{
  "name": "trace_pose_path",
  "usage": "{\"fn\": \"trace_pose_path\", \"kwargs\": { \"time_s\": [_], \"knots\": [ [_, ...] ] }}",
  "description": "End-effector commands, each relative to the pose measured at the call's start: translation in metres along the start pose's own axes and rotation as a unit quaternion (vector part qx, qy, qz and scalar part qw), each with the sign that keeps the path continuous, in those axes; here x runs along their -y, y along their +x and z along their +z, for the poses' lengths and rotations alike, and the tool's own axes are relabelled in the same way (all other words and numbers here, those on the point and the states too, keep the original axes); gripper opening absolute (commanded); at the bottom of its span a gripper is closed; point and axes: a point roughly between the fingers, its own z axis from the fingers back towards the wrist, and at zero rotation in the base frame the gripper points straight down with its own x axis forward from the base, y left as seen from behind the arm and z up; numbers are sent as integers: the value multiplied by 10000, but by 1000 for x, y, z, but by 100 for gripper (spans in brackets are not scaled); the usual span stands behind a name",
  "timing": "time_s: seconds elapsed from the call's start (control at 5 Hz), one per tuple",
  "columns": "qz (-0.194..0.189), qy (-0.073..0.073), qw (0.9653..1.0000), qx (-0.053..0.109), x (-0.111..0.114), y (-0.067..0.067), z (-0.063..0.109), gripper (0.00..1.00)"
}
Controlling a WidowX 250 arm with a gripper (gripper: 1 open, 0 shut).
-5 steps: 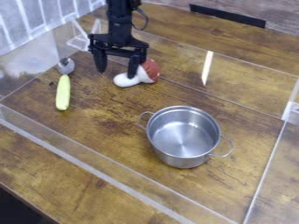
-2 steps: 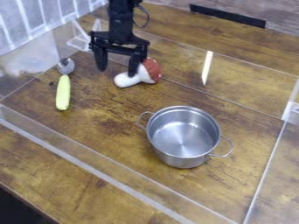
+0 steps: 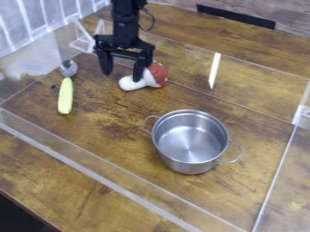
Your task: Move the green spoon to the left
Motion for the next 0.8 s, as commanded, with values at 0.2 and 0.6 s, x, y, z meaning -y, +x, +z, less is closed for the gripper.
{"fn": "trace_pose_path", "kwargs": {
  "time_s": [0.2,0.6],
  "knots": [
    [135,86,9998,120,-32,0,10,100],
    [44,155,9998,96,-16,4,-4,100]
  ]
}}
